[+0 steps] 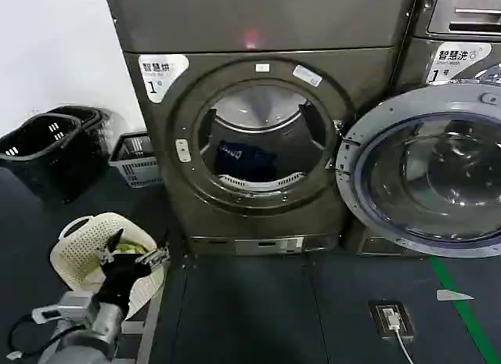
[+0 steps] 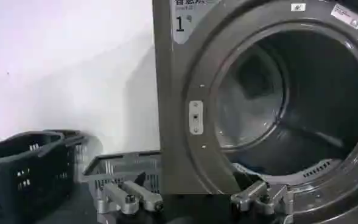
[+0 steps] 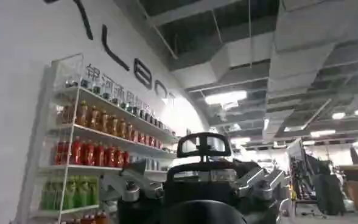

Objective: Grasp the clothes from the dryer.

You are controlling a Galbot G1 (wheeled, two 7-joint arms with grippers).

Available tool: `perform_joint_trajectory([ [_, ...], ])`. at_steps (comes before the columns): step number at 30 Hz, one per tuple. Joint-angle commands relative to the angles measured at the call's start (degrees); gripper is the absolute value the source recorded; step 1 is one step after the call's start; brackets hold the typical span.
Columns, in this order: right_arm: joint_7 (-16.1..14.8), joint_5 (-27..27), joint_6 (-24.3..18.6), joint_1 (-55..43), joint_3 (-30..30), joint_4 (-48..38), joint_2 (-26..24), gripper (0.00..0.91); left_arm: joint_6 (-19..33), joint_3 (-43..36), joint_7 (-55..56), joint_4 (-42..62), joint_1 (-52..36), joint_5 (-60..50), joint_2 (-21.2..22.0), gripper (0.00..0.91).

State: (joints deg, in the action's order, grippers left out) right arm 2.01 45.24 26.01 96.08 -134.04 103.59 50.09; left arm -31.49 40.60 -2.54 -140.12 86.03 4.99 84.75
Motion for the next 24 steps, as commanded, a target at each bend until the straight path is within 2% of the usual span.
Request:
perform_joint_trajectory([
  [1, -2.36, 0.9, -1.61, -0.06, 0.38, 0.13, 0.2, 0.907, 4.22, -0.66, 0.54, 1.44, 0.12, -1.62, 0.04, 0.907],
  [4, -1.45, 1.61, -1.63, -0.15, 0.33, 0.57, 0.03, 0.907, 6.66, -1.61, 0.22, 1.93, 0.72, -2.43, -0.04, 0.907],
  [24, -1.87, 1.66, -2.9, 0.28, -0.02, 0.81, 0.2, 0.907, 5.71, -1.47, -0.06, 0.76, 0.25, -0.42, -0.52, 0.907],
])
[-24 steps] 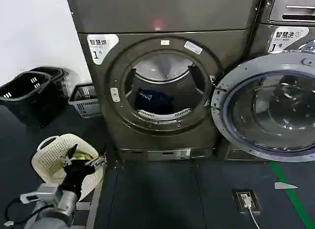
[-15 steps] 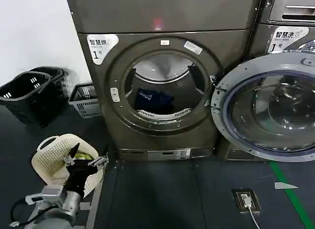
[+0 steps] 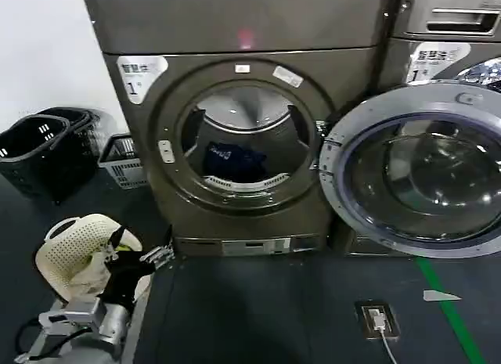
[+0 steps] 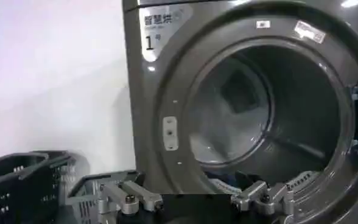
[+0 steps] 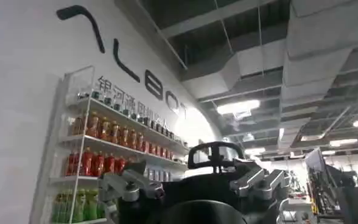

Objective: Grasp the clothes from the dryer.

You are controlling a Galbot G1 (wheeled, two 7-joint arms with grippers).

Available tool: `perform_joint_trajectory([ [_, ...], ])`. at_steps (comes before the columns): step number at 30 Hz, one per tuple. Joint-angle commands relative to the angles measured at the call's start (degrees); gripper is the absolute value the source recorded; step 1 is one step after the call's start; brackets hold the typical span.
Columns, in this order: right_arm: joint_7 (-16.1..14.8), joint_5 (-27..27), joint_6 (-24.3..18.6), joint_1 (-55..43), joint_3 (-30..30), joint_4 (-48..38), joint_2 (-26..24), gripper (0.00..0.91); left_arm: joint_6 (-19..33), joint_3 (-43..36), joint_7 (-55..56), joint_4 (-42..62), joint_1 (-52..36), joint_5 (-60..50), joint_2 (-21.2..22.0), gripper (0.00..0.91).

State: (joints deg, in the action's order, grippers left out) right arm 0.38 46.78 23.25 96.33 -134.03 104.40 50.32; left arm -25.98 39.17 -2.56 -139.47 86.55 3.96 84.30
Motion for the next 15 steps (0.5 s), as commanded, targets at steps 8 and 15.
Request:
perform_joint_trajectory([
  [8, -0.5, 0.0, -0.34, -0.15, 0.36, 0.3, 0.47, 0.907, 0.02, -0.03, -0.24, 0.22, -0.7, 0.76, 0.18, 0.907],
  [15, -0.77, -0.08, -0.55, -0.42, 0.66, 0.26, 0.64, 0.907, -0.06, 0.01, -0.33, 0.38, -0.98, 0.91, 0.26, 0.907],
])
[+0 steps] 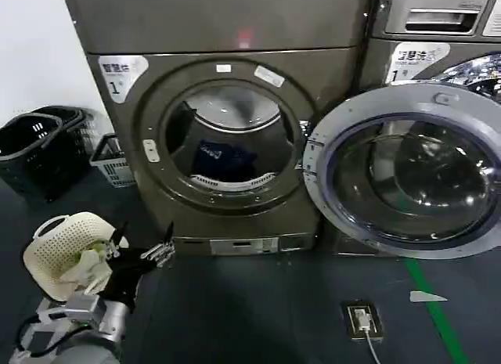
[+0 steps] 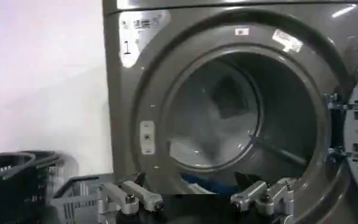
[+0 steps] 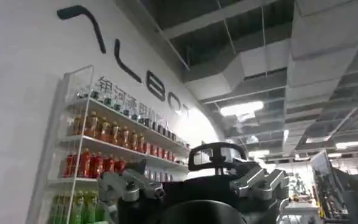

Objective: Grasp the clothes from the dryer.

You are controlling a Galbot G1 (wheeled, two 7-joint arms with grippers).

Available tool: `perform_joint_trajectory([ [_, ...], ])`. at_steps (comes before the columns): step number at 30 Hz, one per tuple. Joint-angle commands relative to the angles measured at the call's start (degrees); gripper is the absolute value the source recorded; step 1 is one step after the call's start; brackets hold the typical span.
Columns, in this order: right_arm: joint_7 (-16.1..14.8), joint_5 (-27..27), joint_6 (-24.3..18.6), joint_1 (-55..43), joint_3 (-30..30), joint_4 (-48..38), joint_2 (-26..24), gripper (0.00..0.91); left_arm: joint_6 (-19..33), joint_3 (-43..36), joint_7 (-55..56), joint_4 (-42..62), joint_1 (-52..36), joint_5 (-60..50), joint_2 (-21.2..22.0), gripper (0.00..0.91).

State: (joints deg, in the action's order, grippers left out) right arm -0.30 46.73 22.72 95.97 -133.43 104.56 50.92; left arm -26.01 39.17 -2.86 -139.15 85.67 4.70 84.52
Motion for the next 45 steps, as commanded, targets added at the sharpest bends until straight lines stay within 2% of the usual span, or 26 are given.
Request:
perform_joint_trajectory([
  [1, -0.17, -0.03, -0.07, -0.13, 0.1, 0.1, 0.07, 0.907, -0.07, 0.01, -0.06, 0.01, -0.15, 0.23, 0.05, 0.907],
  [10, -0.22, -0.01, -0.67, -0.19, 0.34, 0.73, 0.34, 0.907, -0.02, 0.03, -0.38, -0.45, 0.1, 0.71, 0.0, 0.907],
  [17, -1.06, 0.51, -3.99, 0.32, 0.32, 1.15, 0.49, 0.907, 0.44, -0.1, -0.57, -1.02, 0.3, 1.24, 0.01, 0.907],
  [26, -0.86, 1.44, -4.21, 0.78, -0.37, 1.85, 0.61, 0.907, 3.1, -0.37, -1.67, -1.42, 0.39, 0.98, -0.43, 0.907],
  [32, -0.91, 1.66, -5.69, 1.05, -0.95, 1.6, 0.62, 0.907, 3.26, -0.52, -1.85, -0.87, -0.04, 0.98, -0.41, 0.907],
  [45, -1.08, 1.66, -6.11, 0.79, -0.51, 2.14, 0.73, 0.907, 3.14, -0.43, -1.87, -0.79, -0.8, 1.13, -0.21, 0.907],
])
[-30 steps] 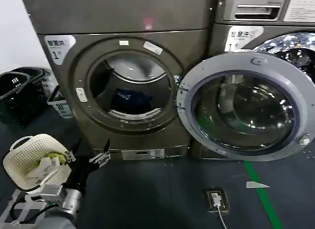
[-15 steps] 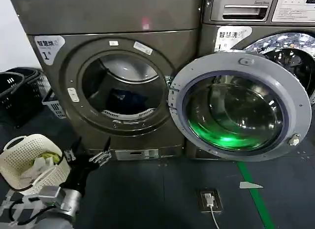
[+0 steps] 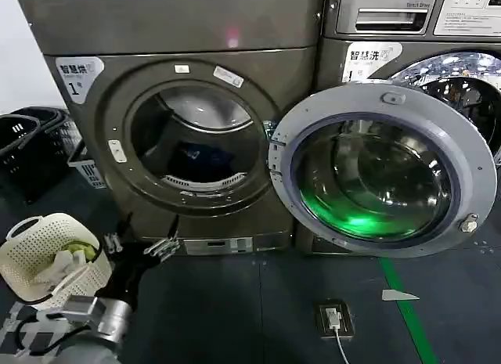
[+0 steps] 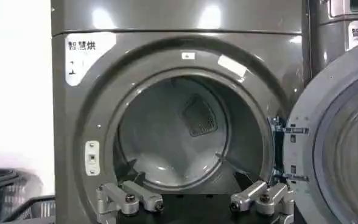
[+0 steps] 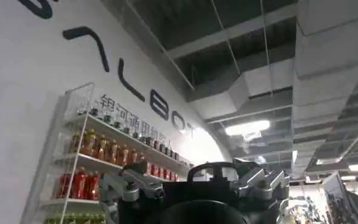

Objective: Grasp the clothes from the dryer.

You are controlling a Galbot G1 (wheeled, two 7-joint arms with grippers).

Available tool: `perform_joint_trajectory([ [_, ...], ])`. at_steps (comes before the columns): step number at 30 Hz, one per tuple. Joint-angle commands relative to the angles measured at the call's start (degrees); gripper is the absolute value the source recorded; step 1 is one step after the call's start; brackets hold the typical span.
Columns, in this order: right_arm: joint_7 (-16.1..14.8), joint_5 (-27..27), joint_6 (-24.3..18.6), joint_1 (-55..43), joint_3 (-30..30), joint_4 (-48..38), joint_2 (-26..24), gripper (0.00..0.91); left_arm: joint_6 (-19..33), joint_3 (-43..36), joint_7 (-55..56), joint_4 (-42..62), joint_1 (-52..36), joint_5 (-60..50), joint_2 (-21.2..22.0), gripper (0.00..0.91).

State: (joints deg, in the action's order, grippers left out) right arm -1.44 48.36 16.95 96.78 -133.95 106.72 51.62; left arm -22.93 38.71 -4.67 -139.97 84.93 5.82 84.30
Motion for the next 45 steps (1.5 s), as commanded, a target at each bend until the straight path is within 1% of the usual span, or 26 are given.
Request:
perform_joint_trajectory([
  [1, 0.04, 0.01, -0.31, -0.06, 0.02, -0.02, 0.05, 0.907, 0.04, 0.03, -0.1, 0.06, -0.08, 0.01, 0.04, 0.907],
  [21, -0.02, 1.78, -0.85, 0.35, 0.22, 1.44, 0.44, 0.907, -0.13, -0.27, -0.32, -0.03, -0.15, 0.28, -0.22, 0.907],
  [45, -0.5, 1.78, -1.48, 0.54, 0.01, 2.22, 0.8, 0.907, -0.18, 0.04, -0.36, -0.15, -0.76, 0.8, -0.41, 0.907],
])
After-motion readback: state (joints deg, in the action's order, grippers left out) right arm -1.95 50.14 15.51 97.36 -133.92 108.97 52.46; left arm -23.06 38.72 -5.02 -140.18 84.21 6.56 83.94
